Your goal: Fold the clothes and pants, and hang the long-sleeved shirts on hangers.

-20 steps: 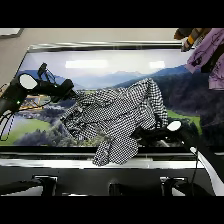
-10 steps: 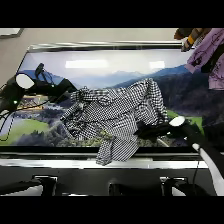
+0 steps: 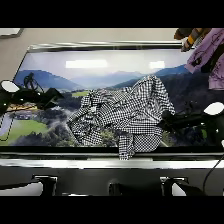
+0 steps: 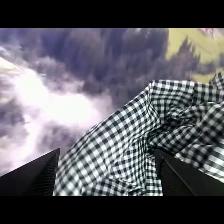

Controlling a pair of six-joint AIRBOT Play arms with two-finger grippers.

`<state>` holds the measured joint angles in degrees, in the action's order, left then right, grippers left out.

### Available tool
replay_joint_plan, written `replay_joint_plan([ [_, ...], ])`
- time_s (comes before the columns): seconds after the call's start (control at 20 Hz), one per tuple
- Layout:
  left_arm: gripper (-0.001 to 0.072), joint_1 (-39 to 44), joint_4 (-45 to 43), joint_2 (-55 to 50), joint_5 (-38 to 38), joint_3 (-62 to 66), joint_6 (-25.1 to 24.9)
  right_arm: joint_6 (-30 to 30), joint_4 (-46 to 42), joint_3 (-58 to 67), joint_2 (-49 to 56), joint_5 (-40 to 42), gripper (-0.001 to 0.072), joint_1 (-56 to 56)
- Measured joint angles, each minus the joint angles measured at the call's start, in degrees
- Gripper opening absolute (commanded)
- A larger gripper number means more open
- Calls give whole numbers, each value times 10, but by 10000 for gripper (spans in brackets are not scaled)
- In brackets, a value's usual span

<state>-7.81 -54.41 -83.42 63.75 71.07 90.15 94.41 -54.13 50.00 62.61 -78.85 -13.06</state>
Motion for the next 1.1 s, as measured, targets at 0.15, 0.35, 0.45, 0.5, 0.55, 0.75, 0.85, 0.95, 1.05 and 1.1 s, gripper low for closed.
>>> replay_joint_plan([
  [0.15, 671, 13, 56, -40, -4, -11, -63, 0, -6, 4, -2, -18, 32, -6],
  [0.35, 669, 49, 89, -84, -5, -16, -98, 0, -10, 6, -3, -22, 31, -8],
  [0.45, 668, 66, 95, -97, -5, -17, -102, 5, -10, 6, -3, -21, 31, -9],
  [0.5, 667, 75, 97, -103, -5, -17, -103, 9, -10, 6, -3, -17, 31, -9],
  [0.55, 665, 82, 98, -107, -3, -17, -103, 13, -10, 7, -3, -11, 31, -9],
  [0.75, 28, 103, 101, -122, 7, -18, -100, 19, -10, 7, -3, 2, 31, -9],
  [0.85, 27, 106, 102, -124, 15, -18, -92, 22, -7, 7, -3, 4, 31, -9],
  [0.95, 26, 104, 102, -122, 22, -13, -83, 22, 7, 7, -3, 4, 30, -9],
  [1.05, 25, 93, 102, -111, 33, 9, -71, 22, 38, 9, -3, 8, 29, -9],
  [1.1, 25, 83, 98, -101, 37, 30, -62, 21, 56, 15, -2, 16, 29, -10],
])
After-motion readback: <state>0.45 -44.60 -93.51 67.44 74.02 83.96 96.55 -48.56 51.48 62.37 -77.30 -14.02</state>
